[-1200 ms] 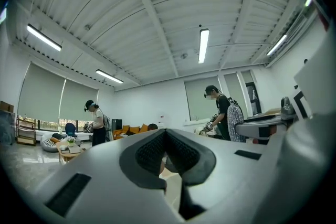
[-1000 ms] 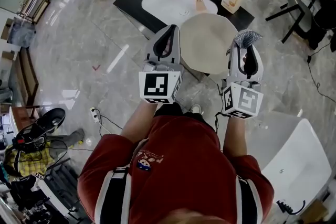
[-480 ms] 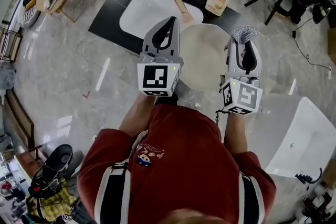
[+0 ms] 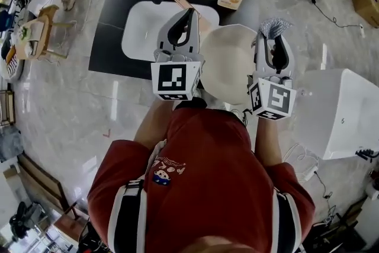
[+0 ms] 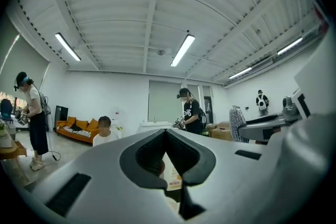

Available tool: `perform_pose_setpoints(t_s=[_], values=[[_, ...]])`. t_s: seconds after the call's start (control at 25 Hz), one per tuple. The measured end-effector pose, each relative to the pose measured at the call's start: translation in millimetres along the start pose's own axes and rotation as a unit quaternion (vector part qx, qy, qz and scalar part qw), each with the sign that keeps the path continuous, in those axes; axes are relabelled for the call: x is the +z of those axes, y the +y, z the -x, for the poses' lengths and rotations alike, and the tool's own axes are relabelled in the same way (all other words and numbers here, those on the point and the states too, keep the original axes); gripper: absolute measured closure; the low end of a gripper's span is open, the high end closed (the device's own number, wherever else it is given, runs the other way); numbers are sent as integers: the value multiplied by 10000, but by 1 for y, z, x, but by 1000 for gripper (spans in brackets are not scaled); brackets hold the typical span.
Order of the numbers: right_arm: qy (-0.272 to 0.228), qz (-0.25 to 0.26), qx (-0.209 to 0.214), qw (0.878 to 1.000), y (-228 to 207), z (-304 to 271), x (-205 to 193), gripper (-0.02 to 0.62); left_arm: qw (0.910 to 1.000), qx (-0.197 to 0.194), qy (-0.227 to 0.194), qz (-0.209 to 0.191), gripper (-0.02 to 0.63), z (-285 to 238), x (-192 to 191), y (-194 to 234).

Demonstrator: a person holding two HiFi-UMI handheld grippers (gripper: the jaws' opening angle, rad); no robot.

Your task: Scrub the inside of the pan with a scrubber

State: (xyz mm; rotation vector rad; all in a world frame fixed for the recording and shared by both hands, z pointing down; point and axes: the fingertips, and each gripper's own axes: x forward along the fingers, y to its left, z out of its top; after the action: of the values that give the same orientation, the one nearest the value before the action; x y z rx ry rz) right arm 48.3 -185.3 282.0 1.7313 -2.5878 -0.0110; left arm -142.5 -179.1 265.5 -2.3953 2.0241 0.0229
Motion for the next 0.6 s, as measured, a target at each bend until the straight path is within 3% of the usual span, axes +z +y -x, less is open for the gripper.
perform_pose_setpoints(t_s=[0.32, 0.6], values=[[202, 42, -584, 9981, 3, 2, -23, 430, 9979, -627, 139, 42, 600, -16, -27, 3], [525, 53, -644, 9965, 5, -1, -58, 431, 9957, -818, 438, 50, 600, -21, -65, 1]])
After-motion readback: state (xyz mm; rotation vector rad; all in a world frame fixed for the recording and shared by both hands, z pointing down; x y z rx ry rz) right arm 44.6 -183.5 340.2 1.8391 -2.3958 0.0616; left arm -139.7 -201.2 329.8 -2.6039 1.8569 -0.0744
